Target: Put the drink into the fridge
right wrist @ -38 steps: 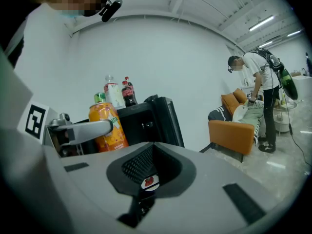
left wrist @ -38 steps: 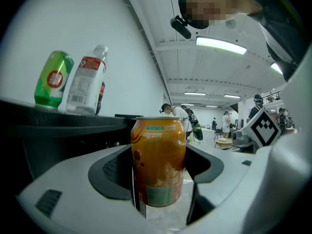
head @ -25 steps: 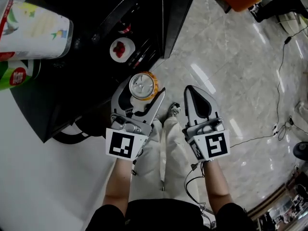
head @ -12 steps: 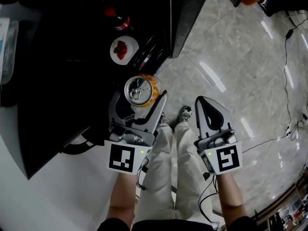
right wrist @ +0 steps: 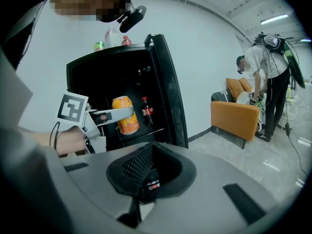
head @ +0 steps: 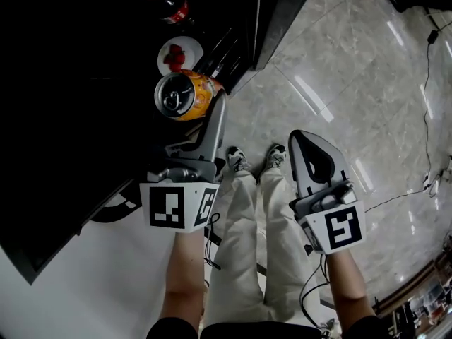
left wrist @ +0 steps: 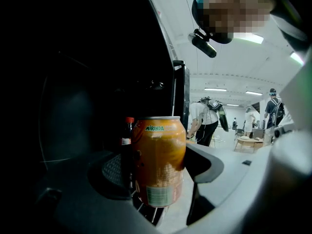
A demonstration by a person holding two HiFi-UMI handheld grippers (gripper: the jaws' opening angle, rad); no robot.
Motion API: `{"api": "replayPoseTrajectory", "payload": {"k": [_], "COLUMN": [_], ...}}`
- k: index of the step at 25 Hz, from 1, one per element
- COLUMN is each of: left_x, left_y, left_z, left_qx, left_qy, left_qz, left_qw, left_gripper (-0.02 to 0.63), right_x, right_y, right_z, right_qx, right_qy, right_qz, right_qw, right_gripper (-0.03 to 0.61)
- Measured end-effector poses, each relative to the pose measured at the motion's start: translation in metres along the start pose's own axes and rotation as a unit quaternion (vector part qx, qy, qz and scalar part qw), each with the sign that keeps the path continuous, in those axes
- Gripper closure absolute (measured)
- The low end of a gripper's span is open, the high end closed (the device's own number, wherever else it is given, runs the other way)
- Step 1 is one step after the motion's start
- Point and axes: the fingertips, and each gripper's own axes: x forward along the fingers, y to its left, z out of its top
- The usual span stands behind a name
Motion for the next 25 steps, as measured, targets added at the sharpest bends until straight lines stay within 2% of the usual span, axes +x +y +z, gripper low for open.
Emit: {"api": "replayPoseTrajectory", "payload": {"k": [4, 12, 21, 25], "left_x": [0.012, 0.032, 0.055, 0.063], "left_y": [0.024, 0.064, 0.097, 0.111], "left_z": [0.001, 0.003, 0.001, -0.006], "left_qx": [-0.006, 0.015, 0.019, 0.007], "left_qy": [-0.007, -0.005, -0.017, -0.01], "left_qz": [0.032, 0.083, 0.113, 0.123], "left_qw": [0.9994, 0.9964, 0.9933, 0.9924], "left_gripper": [0.285, 0.285, 0.285, 0.285], "right_x": [0.005, 0.012, 0.018, 0.02], "right_y": [0.001, 0.012, 0.021, 0.02], "right_z": [-0.002, -0.003, -0.006, -0.004], "right_qx": [0.005, 0.016, 0.032, 0.033], "right_qy": [0.005, 0.013, 0.023, 0.023], "right_qz": [0.002, 0.014, 0.025, 0.023], "right_qw": [1.0, 1.0, 0.999, 0.999], "right_gripper": [0.565, 0.565, 0.565, 0.565]}}
